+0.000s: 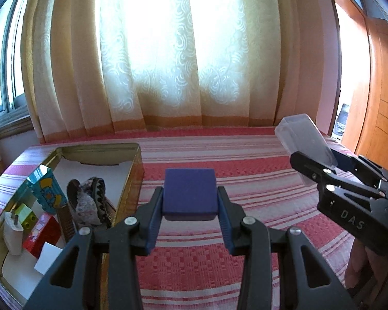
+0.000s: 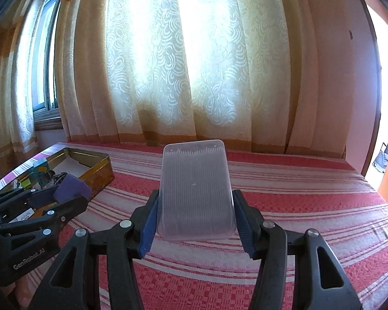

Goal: Organize rigid objects
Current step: 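Carry the purple block and clear plastic box with both grippers over the tin tray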

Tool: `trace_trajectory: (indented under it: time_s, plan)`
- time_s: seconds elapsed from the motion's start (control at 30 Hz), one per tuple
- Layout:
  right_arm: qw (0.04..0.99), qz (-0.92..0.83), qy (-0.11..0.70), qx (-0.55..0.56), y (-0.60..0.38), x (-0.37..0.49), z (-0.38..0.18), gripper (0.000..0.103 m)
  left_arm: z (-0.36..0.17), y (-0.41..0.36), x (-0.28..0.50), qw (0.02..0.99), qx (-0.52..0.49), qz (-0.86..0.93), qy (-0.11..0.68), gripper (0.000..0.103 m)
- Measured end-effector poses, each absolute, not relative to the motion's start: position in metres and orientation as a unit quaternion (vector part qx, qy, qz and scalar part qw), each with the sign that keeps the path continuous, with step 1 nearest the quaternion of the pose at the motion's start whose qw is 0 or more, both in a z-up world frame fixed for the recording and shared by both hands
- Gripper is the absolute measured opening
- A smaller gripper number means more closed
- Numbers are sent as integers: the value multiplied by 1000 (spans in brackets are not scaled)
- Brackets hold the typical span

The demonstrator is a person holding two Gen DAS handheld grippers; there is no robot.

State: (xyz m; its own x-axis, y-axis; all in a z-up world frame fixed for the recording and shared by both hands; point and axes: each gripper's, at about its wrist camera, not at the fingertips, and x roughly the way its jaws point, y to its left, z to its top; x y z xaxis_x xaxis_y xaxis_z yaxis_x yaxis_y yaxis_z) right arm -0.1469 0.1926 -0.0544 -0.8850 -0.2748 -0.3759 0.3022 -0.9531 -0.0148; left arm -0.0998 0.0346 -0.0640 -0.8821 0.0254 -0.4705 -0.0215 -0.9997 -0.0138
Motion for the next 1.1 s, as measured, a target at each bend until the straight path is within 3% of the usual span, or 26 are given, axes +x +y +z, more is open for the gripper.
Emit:
trace_trajectory:
  time_s: [1.1]
  plan:
    - [157, -976, 22, 151, 196, -111, -50, 57, -56, 25, -76, 16, -214, 977, -14, 39]
